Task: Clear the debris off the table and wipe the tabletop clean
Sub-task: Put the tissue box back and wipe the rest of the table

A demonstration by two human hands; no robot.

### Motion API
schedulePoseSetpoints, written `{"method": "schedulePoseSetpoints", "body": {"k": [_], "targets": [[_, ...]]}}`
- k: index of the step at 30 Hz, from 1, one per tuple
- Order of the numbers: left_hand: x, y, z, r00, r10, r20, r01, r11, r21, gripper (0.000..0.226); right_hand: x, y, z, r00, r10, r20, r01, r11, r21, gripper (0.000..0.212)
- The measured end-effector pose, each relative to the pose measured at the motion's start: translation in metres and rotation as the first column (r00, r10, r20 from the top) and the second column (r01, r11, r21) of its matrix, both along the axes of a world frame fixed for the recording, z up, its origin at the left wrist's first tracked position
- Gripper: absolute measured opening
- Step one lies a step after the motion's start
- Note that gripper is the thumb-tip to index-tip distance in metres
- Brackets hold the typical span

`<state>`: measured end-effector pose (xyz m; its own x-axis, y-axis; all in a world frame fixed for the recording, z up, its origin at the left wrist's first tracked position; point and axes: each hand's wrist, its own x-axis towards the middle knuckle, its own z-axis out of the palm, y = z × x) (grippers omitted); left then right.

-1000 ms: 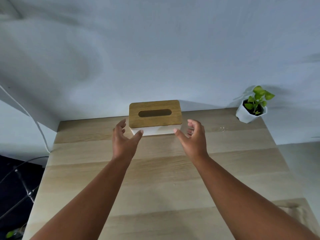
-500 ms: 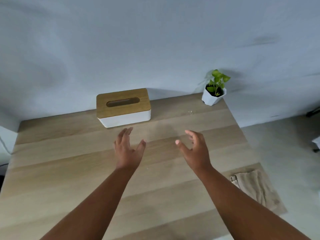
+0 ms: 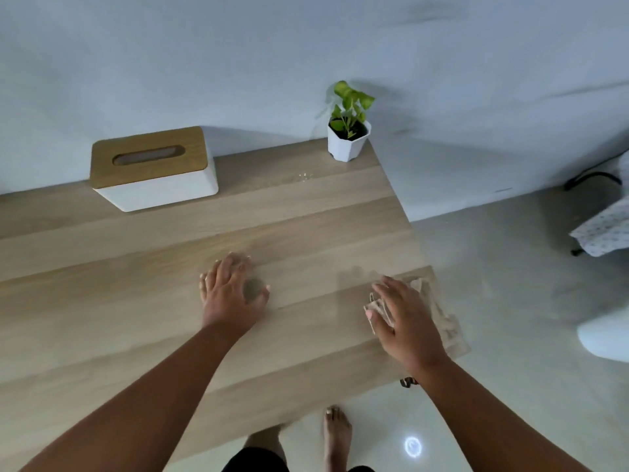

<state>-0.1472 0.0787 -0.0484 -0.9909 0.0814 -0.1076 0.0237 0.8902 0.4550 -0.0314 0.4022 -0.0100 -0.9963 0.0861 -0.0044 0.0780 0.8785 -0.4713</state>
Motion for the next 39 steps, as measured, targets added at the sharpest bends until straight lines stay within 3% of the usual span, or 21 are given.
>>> {"method": "schedulePoseSetpoints", "body": {"k": [4,10,22,29,39], "targets": [[0.006,0.005,-0.005,1.000,0.002,-0.008,-0.002,0.997,-0.075,0.076,0.032,0.035,-0.010,0.997,0.073,-0.038,-0.069,0.993,0.101,0.053],[0.001,0.002,-0.012,0.999,-0.027,-0.046,0.018,0.984,-0.179,0.086,0.053,0.061,-0.026,0.987,0.149,0.054,-0.156,0.974,0.167,0.057],[-0.018,-0.006,-0.027,0.993,-0.023,-0.115,-0.005,0.973,-0.231,0.092,0.026,0.061,-0.052,0.976,0.195,0.100,-0.218,0.904,0.367,0.070],[-0.020,-0.007,-0.028,0.993,-0.026,-0.119,-0.004,0.969,-0.246,0.092,-0.022,0.035,-0.053,0.983,0.136,0.122,-0.174,0.905,0.389,0.069],[-0.022,-0.012,-0.041,0.990,-0.041,-0.134,0.001,0.958,-0.286,0.093,-0.162,-0.021,-0.059,0.977,0.171,0.124,-0.207,0.892,0.401,0.070]]}}
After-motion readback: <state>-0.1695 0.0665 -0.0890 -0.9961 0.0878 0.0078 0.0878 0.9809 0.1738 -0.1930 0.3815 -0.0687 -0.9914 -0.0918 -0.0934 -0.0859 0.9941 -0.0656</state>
